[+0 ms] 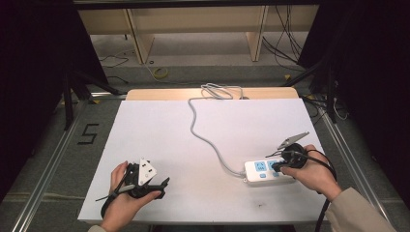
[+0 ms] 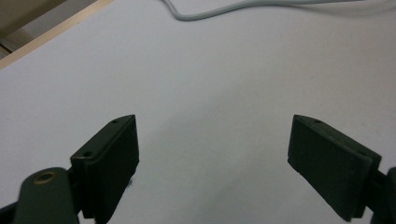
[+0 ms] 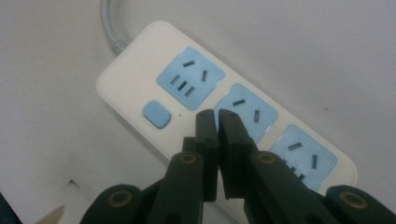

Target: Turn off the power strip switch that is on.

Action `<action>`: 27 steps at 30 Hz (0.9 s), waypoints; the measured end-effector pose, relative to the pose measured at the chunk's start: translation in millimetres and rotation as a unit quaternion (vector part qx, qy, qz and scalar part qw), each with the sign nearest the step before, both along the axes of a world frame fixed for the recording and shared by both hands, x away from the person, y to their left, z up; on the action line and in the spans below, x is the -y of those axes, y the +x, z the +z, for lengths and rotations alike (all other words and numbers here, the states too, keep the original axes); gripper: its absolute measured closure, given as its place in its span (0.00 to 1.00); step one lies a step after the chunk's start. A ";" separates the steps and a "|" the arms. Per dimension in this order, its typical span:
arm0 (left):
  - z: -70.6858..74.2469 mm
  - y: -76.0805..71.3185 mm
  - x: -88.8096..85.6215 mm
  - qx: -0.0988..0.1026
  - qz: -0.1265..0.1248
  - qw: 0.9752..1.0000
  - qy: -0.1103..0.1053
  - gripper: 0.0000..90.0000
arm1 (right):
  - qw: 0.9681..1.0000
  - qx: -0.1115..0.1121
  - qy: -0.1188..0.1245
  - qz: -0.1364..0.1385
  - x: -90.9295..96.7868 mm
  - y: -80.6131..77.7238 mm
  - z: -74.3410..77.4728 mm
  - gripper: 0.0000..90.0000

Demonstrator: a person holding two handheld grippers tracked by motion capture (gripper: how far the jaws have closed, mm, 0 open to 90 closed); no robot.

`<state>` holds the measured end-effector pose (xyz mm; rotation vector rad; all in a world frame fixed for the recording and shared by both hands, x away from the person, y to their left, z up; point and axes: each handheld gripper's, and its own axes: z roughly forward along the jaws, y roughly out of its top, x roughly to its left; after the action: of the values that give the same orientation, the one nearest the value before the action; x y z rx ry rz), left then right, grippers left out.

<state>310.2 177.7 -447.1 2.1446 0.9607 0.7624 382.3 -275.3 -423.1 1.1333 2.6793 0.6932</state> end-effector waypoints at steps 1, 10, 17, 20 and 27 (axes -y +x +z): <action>0.0 0.0 -0.1 -0.001 0.000 1.000 0.000 0.18 | 1.000 0.003 0.002 0.001 0.2 -0.5 0.3 0.95; -0.4 -0.3 -0.2 -0.001 0.000 1.000 0.000 0.18 | 0.999 0.026 0.027 0.005 2.0 -7.4 1.1 0.87; -1.1 -0.8 -0.6 -0.005 0.001 1.000 -0.002 0.18 | 0.995 0.065 0.074 0.001 6.5 -15.7 2.0 0.72; -1.3 -0.7 -1.1 -0.005 0.002 1.000 -0.001 0.18 | 0.992 0.083 0.098 -0.004 10.2 -20.2 0.8 0.65; -1.6 -0.8 -0.9 -0.009 0.000 1.000 0.001 0.18 | 0.982 0.124 0.145 0.000 17.4 -35.2 -1.7 0.51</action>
<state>309.4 178.6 -448.7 2.1568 0.9695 0.7461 347.2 -292.7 -424.9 1.0259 2.4240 1.1712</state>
